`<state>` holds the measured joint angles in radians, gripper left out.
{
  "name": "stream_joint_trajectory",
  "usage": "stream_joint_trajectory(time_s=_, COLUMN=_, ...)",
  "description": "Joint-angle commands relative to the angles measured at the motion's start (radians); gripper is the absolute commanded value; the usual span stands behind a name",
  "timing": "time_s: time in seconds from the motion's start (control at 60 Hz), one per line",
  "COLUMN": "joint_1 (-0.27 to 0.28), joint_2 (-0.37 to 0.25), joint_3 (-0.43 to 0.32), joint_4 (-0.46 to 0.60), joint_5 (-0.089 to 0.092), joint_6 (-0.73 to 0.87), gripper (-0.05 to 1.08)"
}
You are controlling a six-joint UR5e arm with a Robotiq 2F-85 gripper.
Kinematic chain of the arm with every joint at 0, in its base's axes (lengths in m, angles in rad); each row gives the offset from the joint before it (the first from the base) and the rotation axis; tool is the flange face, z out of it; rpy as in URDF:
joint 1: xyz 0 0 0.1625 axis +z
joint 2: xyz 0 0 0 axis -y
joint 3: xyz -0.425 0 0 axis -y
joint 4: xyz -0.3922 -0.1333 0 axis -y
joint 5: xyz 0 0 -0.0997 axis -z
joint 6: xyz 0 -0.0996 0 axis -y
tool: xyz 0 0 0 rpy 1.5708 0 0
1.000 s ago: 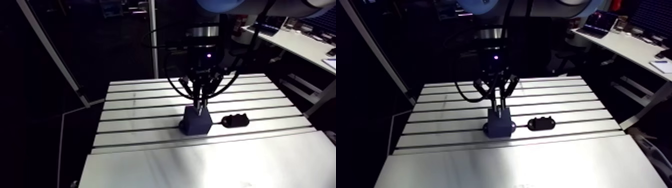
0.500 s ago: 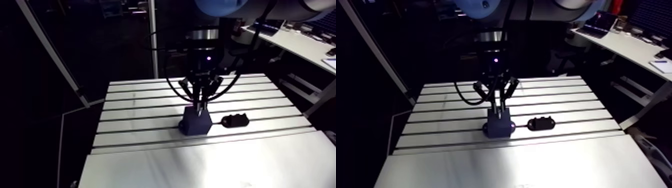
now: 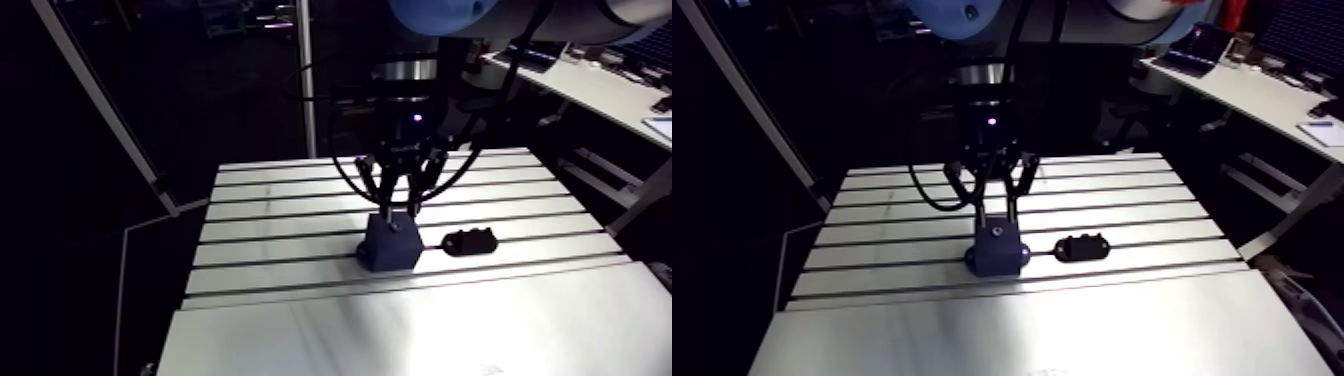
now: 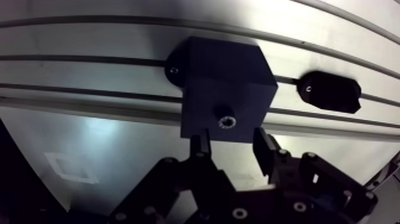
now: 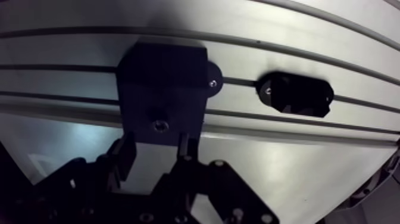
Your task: Pick up the M10 bolt and insert it into the hole until fully seated.
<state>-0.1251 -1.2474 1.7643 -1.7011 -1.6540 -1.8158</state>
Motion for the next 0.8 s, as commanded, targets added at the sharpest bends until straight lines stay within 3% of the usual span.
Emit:
stream_joint_trajectory(time_s=0.017, joint_1=-0.001, joint_2=-0.008, joint_3=0.005, joint_4=-0.031, joint_5=-0.002, joint_6=-0.007, gripper=0.0)
stream_joint_trajectory(time_s=0.383, joint_1=-0.007, joint_2=-0.017, joint_3=0.004, joint_4=-0.033, joint_5=0.009, joint_6=-0.002, gripper=0.0)
stream_joint_trajectory(time_s=0.7, joint_1=-0.028, joint_2=-0.119, joint_3=-0.043, joint_4=-0.019, joint_5=0.032, joint_6=0.008, gripper=0.0)
stream_joint_trajectory(time_s=0.8, joint_1=-0.04, joint_2=-0.178, joint_3=-0.083, joint_4=0.043, joint_5=0.046, joint_6=0.02, gripper=0.0)
